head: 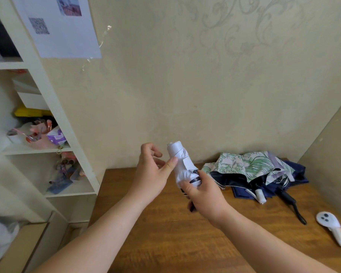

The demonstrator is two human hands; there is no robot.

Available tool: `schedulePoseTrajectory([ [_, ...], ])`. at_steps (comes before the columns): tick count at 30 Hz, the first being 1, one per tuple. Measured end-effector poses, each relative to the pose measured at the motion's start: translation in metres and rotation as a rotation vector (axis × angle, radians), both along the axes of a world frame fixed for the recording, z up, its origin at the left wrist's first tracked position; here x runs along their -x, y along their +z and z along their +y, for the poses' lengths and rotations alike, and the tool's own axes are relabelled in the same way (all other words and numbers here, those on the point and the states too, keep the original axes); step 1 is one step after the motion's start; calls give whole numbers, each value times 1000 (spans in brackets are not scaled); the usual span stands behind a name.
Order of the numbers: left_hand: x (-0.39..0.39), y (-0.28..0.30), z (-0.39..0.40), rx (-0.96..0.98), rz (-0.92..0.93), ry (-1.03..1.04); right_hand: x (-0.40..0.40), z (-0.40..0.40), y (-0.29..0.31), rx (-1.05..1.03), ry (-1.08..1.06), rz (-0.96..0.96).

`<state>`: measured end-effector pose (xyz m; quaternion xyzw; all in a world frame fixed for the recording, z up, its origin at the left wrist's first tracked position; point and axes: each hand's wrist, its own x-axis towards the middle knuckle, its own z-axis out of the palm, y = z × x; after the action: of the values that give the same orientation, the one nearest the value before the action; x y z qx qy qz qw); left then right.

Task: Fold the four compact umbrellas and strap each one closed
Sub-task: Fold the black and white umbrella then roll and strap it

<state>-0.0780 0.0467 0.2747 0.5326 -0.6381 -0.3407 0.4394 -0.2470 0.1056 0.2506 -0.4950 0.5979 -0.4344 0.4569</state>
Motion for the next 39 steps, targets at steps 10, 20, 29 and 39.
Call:
schedulePoseTrajectory([
  [10, 34, 7, 25, 131, -369, 59, -3, 3, -9, 193, -162, 364],
  [20, 33, 1, 22, 302, -316, -20, -4, 9, -8, 353, -4, 125],
  [29, 20, -15, 22, 481, -234, -104, 1, 12, -1, 232, 53, -78],
  [39, 26, -3, 27, -173, 277, -207, 1, 17, 12, 137, 39, -386],
])
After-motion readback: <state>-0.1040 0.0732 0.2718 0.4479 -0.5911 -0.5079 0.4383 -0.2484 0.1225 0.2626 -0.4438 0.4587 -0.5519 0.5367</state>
